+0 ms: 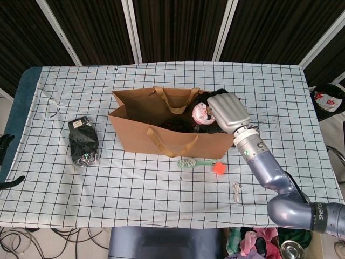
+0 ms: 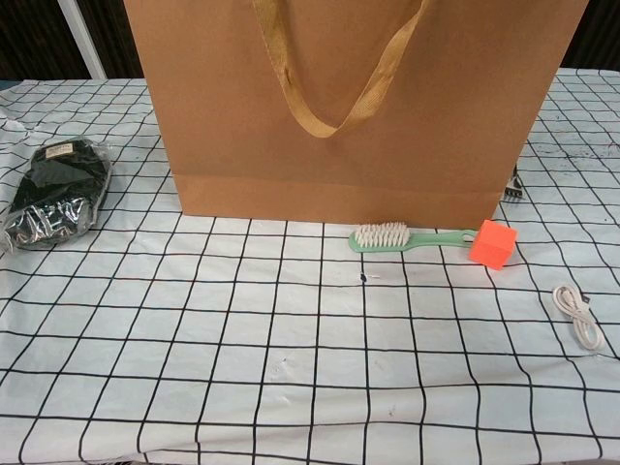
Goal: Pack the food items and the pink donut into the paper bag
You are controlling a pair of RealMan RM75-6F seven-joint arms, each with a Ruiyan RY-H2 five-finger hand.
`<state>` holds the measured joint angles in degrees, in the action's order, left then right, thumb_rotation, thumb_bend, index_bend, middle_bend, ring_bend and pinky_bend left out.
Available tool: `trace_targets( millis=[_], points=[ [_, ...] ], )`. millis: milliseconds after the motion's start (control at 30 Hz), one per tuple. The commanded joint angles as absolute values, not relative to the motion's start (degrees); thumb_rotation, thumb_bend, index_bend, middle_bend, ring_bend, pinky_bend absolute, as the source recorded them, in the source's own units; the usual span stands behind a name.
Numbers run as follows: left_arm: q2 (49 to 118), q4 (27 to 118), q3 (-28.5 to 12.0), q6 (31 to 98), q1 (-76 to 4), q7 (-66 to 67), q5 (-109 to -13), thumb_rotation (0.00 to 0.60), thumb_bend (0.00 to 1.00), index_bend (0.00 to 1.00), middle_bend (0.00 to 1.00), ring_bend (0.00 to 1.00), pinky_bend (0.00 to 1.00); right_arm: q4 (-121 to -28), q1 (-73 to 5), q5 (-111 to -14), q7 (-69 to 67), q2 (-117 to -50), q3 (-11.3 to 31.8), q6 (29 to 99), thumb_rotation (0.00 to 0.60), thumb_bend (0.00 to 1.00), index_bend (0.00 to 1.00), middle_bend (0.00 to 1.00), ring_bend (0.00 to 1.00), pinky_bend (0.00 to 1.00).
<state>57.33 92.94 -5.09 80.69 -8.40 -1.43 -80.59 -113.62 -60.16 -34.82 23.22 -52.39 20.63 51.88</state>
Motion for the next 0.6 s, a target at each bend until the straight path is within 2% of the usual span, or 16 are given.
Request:
trace_targets(
  millis=[33, 100, 200, 400, 600],
  points=[
    [57.3, 92.9, -5.2, 80.7, -8.4, -1.6, -80.4, 0.6, 0.09, 0.06, 0.04, 0.0, 0.0, -114.3, -60.6, -34.1, 24.0, -52.3, 19.8, 51.3, 0.6, 0.3, 0.22, 0.22, 0.32, 0.23],
    [57.3, 92.8, -5.3, 80.6, -8.4, -1.7, -80.1, 0.6, 0.1, 0.06, 0.04, 0.0, 0.0, -115.1, -60.8, -33.5, 24.4, -51.7, 19.3, 51.3, 0.6, 0.25, 0.12, 0.11, 0.23, 0.23],
    [57.3, 92.8, -5.4, 80.4, -8.5, -1.6, -79.9, 0.6, 0.1, 0.06, 0.04, 0.0, 0.0, -115.8, -60.6, -33.9, 25.0, -51.1, 19.0, 53.5, 0.6, 0.19, 0.03, 0.02, 0.17, 0.23],
    [57.7, 92.6, -5.6, 80.4, -8.6, -0.9, -79.4, 0.6, 0.1, 0.06, 0.04, 0.0, 0.0, -118.4, -56.2, -36.4, 23.0, -46.2, 19.4, 59.2, 0.6, 0.14, 0.0, 0.0, 0.16, 0.23],
    [58.1, 92.9, -5.6, 81.2, -8.3, 0.3, -79.5, 0.6, 0.1, 0.06, 0.04, 0.0, 0.0, -122.8, -43.1, -45.7, 14.4, -35.3, 17.8, 67.2, 0.6, 0.14, 0.0, 0.01, 0.17, 0.23]
  ],
)
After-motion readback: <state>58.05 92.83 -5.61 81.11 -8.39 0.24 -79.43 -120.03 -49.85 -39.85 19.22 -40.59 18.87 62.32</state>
